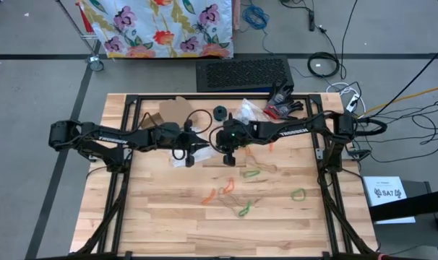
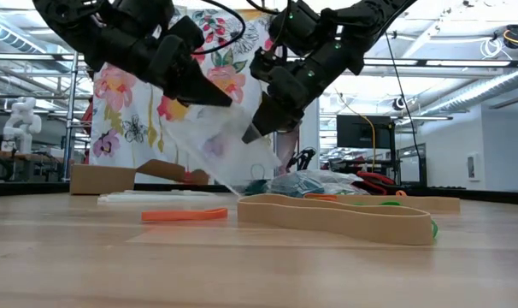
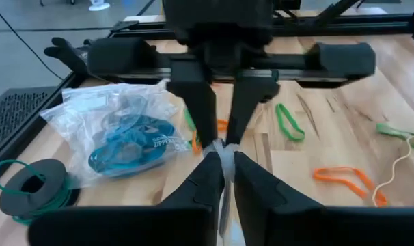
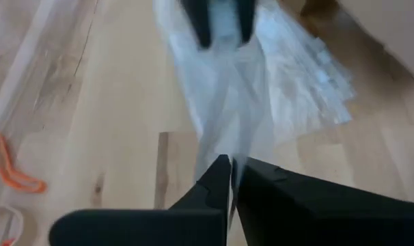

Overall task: Sort rubber bands
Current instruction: Open the transparent zip bag

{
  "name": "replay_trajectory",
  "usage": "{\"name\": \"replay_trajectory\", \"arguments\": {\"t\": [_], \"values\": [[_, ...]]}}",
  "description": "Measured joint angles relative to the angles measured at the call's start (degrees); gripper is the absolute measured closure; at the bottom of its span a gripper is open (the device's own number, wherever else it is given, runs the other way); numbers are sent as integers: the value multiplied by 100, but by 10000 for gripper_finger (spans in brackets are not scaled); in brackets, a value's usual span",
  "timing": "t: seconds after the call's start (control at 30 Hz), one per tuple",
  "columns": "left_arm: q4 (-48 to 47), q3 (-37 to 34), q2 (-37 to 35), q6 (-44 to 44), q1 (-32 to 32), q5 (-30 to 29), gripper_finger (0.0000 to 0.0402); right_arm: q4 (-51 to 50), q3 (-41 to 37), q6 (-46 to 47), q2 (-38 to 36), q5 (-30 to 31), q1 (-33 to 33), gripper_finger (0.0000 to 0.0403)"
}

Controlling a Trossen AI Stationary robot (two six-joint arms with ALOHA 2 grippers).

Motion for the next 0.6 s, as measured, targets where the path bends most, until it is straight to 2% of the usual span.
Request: {"name": "replay_trajectory", "arguments": {"t": [0.13, 0.33, 0.5, 0.6], "values": [[9, 0, 0, -99, 4, 2, 324, -238, -2, 25, 0, 39, 51, 402], [13, 0, 0, -97, 7, -100, 265, -1408, -4, 312, -39, 721, 114, 403], [163, 0, 0, -94, -64, -105, 259, -2385, -7, 566, -476, 1771, 296, 403], [295, 38, 0, -53, -160, 40, 259, -2431, -7, 561, -846, 1613, 357, 403]]}}
